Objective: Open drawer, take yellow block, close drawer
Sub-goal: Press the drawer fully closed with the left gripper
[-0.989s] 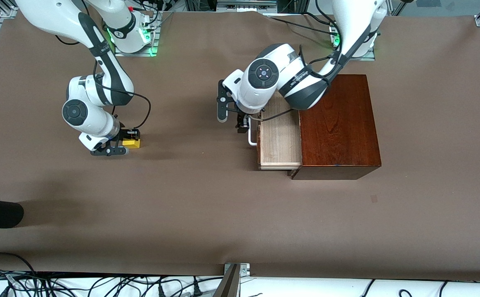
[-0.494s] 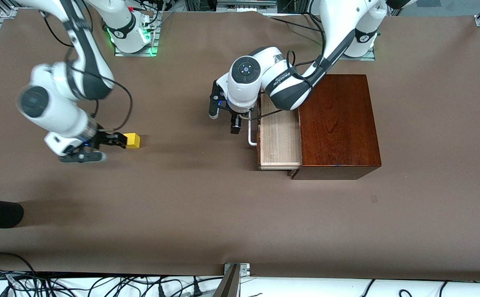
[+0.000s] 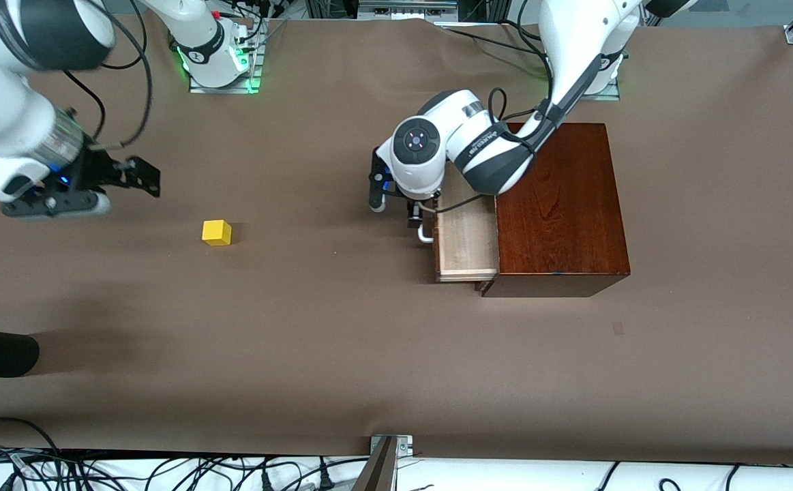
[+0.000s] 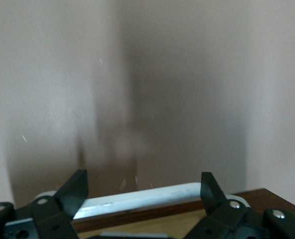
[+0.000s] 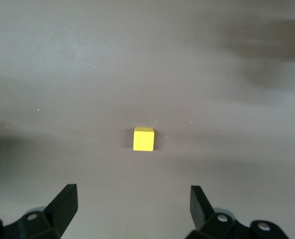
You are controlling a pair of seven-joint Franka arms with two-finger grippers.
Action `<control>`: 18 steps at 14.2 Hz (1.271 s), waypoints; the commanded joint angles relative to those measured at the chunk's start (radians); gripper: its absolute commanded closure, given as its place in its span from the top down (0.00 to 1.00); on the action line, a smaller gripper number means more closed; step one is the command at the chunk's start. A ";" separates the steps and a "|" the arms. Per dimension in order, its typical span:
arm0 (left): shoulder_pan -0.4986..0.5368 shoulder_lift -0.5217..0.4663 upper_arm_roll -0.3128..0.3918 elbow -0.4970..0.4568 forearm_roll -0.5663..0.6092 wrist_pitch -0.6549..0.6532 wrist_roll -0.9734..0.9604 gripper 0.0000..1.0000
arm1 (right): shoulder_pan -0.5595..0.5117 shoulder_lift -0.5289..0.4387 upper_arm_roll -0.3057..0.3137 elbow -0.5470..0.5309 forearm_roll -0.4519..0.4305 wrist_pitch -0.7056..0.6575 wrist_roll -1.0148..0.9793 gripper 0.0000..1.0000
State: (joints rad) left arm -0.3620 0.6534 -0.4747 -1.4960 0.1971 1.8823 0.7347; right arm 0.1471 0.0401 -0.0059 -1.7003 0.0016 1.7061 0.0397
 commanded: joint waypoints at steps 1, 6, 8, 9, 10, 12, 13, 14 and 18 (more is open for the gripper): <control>0.058 -0.020 -0.001 0.002 0.028 -0.165 0.017 1.00 | -0.009 0.012 0.001 0.068 -0.003 -0.066 -0.018 1.00; 0.107 -0.032 0.001 0.002 0.030 -0.261 0.017 1.00 | -0.012 0.018 -0.017 0.165 -0.009 -0.167 -0.017 1.00; 0.110 -0.032 0.001 0.002 0.030 -0.264 0.017 1.00 | -0.011 0.024 -0.046 0.206 -0.005 -0.172 -0.020 1.00; 0.110 -0.034 0.001 0.002 0.030 -0.269 0.015 1.00 | -0.011 0.023 -0.046 0.206 -0.006 -0.171 -0.017 1.00; 0.112 -0.044 0.001 0.002 0.038 -0.281 0.014 1.00 | -0.011 0.024 -0.046 0.205 -0.008 -0.161 -0.015 1.00; 0.115 -0.060 -0.004 0.003 0.058 -0.285 0.014 1.00 | -0.011 0.043 -0.048 0.205 -0.003 -0.145 -0.015 1.00; 0.114 -0.070 -0.008 0.005 0.056 -0.278 -0.001 1.00 | -0.011 0.041 -0.048 0.203 0.000 -0.116 -0.015 1.00; 0.107 -0.090 -0.010 0.010 0.051 -0.276 -0.026 1.00 | -0.011 0.043 -0.046 0.203 0.001 -0.103 -0.014 1.00; 0.130 -0.184 -0.007 0.081 0.041 -0.289 -0.103 1.00 | -0.009 0.043 -0.046 0.203 0.014 -0.091 -0.015 1.00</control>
State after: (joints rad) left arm -0.2528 0.5287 -0.4762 -1.4500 0.2226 1.6234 0.6480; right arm 0.1449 0.0747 -0.0561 -1.5237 0.0020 1.6193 0.0348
